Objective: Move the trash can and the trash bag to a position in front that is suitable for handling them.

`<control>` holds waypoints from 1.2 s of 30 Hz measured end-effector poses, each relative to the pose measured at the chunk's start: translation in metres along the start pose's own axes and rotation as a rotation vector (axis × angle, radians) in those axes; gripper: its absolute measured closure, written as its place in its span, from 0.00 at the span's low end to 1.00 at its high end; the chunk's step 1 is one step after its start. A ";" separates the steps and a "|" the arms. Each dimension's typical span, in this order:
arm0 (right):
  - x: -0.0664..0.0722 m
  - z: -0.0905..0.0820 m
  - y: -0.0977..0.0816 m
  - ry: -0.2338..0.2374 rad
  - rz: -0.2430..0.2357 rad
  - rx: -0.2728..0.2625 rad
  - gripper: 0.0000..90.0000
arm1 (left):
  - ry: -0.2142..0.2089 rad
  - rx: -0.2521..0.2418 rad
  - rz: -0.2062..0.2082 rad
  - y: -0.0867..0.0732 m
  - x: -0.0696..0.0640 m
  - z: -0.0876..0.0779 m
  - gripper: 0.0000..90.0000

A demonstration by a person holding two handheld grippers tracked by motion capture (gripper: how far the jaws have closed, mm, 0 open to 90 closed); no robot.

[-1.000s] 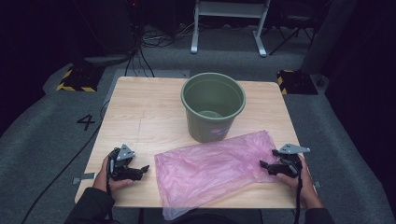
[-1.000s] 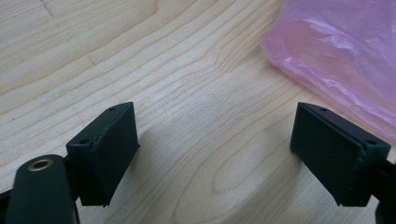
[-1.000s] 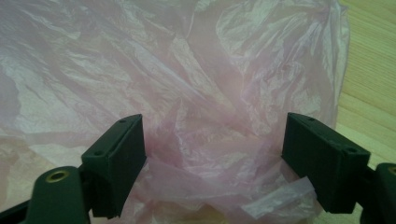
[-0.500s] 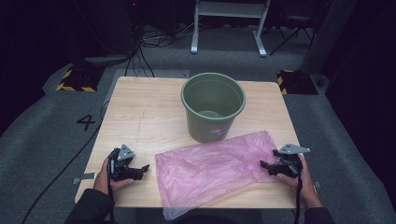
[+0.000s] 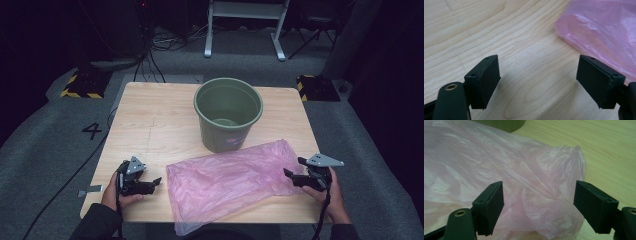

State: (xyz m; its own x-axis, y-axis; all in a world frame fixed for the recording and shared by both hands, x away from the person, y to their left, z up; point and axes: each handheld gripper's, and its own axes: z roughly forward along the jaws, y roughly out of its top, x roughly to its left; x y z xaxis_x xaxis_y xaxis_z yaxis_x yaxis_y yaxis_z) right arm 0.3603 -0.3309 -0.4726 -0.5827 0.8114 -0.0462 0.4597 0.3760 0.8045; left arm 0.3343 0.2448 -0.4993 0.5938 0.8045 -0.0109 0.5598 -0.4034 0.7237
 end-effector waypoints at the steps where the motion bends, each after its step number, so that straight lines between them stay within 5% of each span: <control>1: 0.004 -0.004 0.003 -0.007 -0.013 -0.007 0.27 | -0.001 0.004 0.008 0.001 -0.003 -0.001 0.21; 12: 0.015 -0.008 0.011 -0.036 -0.061 -0.027 0.34 | -0.020 -0.020 0.028 0.008 -0.018 -0.004 0.22; 20: 0.024 -0.010 0.021 -0.009 -0.049 -0.054 0.34 | -0.085 -0.012 0.116 0.017 -0.049 0.001 0.22; 30: 0.043 0.011 0.052 0.025 -0.099 -0.052 0.28 | -0.108 0.031 0.153 0.023 -0.066 0.019 0.24; 33: 0.051 0.022 0.065 0.046 -0.125 -0.053 0.40 | -0.087 0.039 0.165 0.024 -0.068 0.025 0.25; 36: 0.055 0.030 0.072 0.055 -0.132 -0.055 0.40 | -0.096 0.033 0.157 0.025 -0.067 0.027 0.24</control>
State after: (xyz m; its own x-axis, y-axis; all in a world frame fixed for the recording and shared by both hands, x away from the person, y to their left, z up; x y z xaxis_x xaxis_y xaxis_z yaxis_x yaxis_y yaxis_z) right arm 0.3814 -0.2457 -0.4353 -0.6724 0.7300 -0.1228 0.3400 0.4518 0.8248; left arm 0.3241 0.1697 -0.4993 0.7270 0.6858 0.0340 0.4732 -0.5363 0.6989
